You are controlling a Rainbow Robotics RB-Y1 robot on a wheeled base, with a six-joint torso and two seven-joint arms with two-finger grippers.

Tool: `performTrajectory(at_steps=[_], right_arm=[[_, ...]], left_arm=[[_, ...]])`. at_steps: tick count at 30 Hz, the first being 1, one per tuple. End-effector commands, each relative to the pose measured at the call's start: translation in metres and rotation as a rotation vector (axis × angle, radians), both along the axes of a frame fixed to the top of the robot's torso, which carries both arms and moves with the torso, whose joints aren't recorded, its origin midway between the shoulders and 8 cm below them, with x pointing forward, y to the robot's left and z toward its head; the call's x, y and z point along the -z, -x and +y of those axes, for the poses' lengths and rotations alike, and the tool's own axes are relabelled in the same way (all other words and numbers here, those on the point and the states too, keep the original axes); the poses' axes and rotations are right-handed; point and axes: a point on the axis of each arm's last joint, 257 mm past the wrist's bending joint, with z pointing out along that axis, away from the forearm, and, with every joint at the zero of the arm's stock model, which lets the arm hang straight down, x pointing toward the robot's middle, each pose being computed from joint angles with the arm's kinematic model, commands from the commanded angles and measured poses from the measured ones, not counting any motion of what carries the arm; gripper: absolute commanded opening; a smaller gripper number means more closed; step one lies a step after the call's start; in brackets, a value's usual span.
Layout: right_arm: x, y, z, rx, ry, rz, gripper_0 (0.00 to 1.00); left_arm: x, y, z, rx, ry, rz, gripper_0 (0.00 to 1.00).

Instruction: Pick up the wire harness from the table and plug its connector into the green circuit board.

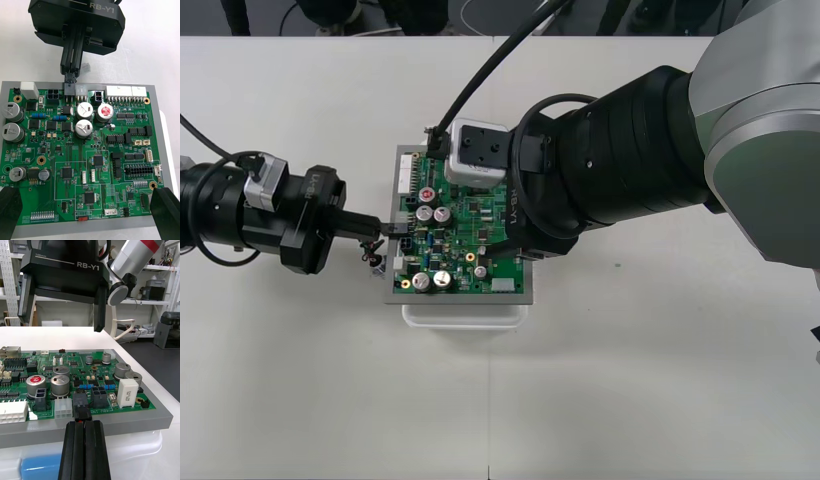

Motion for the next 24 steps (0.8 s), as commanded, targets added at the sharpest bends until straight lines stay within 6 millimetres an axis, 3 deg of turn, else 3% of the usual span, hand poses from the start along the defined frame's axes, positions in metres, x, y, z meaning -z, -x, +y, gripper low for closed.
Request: performTrajectory(at_steps=[1, 24], right_arm=[[-0.0136, 0.0065, 0.0044, -0.032, -0.027, -0.035, 1.0], [-0.014, 0.0057, 0.0045, -0.032, -0.026, -0.04, 1.0]], left_arm=[[-0.0202, 0.0064, -0.0193, 0.083, 0.035, -0.096, 0.0], [-0.0186, 0.002, -0.0104, 0.063, 0.013, -0.097, 0.0]])
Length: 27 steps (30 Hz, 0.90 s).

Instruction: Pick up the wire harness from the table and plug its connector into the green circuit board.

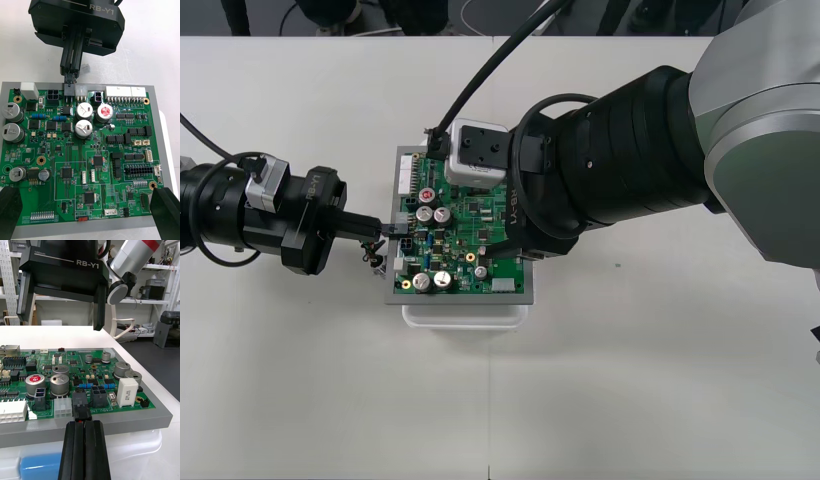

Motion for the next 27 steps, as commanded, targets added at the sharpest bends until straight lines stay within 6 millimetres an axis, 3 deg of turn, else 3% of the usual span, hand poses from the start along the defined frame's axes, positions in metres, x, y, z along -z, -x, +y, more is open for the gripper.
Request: performTrajectory(at_steps=[1, 13, 14, 16, 19, 22, 27], right_arm=[[-0.014, 0.005, 0.004, -0.03, -0.028, -0.04, 1.0], [-0.014, 0.005, 0.004, -0.03, -0.025, -0.041, 1.0], [-0.014, 0.005, 0.004, -0.031, -0.025, -0.041, 1.0], [-0.014, 0.005, 0.003, -0.033, -0.024, -0.043, 1.0], [-0.014, 0.006, 0.003, -0.035, -0.022, -0.041, 1.0], [-0.013, 0.006, 0.002, -0.037, -0.019, -0.04, 1.0], [-0.013, 0.006, 0.0, -0.038, -0.016, -0.039, 1.0]], left_arm=[[-0.02, 0.002, -0.01, 0.062, 0.015, -0.096, 0.0], [-0.022, -0.001, 0.0, 0.044, 0.005, -0.093, 0.01], [-0.023, -0.001, 0.0, 0.043, 0.005, -0.093, 0.06], [-0.025, -0.003, 0.004, 0.033, 0.003, -0.091, 0.36], [-0.026, -0.005, 0.01, 0.019, 0.001, -0.088, 0.55], [-0.025, -0.01, 0.015, -0.002, -0.001, -0.08, 0.61], [-0.023, -0.018, 0.023, -0.035, -0.002, -0.071, 0.63]])
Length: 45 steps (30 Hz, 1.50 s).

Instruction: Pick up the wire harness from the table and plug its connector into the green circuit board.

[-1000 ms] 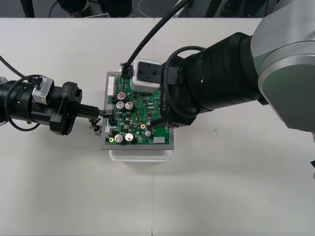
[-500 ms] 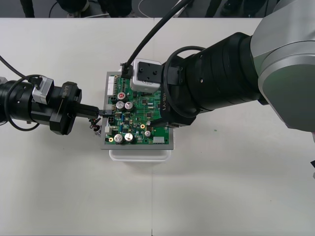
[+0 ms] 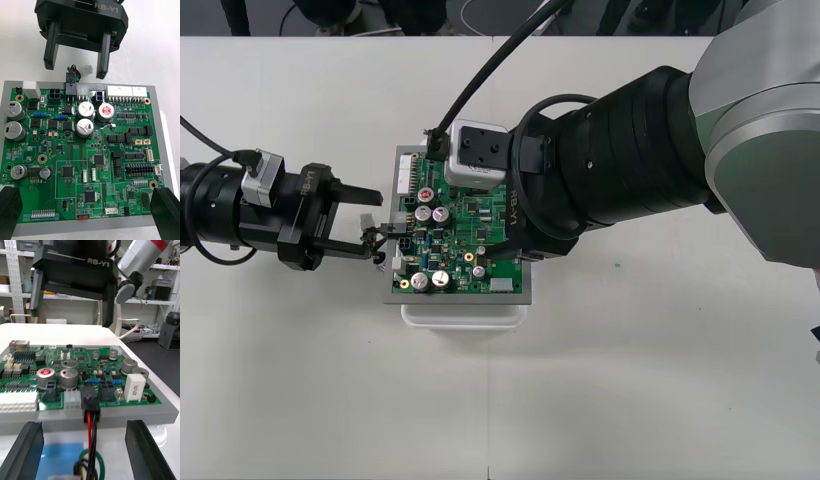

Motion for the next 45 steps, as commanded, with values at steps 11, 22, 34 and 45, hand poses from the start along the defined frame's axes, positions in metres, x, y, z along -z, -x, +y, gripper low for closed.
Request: performTrajectory(at_steps=[11, 22, 34, 45], right_arm=[[-0.014, 0.004, -0.002, -0.033, -0.015, -0.042, 1.0], [-0.018, 0.0, -0.008, -0.03, -0.022, -0.034, 1.0], [-0.022, -0.01, -0.022, -0.004, -0.021, -0.032, 1.0], [-0.015, -0.022, -0.047, 0.034, 0.014, -0.044, 1.0]], left_arm=[[-0.025, -0.01, 0.032, -0.024, -0.046, -0.087, 0.76], [-0.027, -0.011, 0.07, -0.068, -0.146, -0.12, 1.0], [-0.036, -0.004, 0.088, -0.065, -0.224, -0.148, 1.0], [-0.039, -0.012, 0.1, -0.085, -0.315, -0.193, 1.0]])
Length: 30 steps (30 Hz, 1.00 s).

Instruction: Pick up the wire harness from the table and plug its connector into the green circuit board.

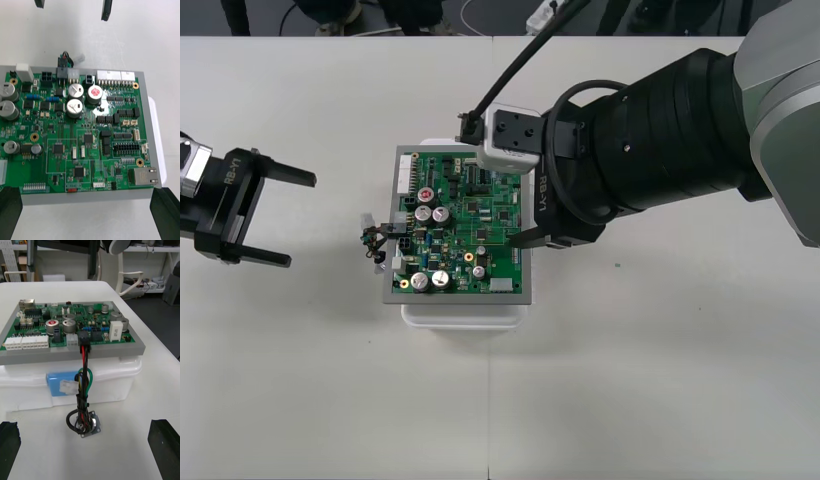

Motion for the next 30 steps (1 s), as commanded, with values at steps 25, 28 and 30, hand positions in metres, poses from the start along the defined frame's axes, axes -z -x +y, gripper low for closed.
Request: performTrajectory(at_steps=[25, 28, 30], right_arm=[[0.001, -0.032, -0.082, 0.086, 0.079, -0.065, 1.0], [0.002, -0.034, -0.089, 0.095, 0.071, -0.051, 1.0], [0.003, -0.035, -0.094, 0.098, 0.059, -0.032, 1.0]], left_arm=[[-0.06, -0.006, -0.009, -0.041, -0.135, -0.047, 1.0], [-0.059, -0.004, -0.011, -0.037, -0.133, -0.042, 1.0], [-0.058, -0.004, -0.014, -0.035, -0.127, -0.036, 1.0]])
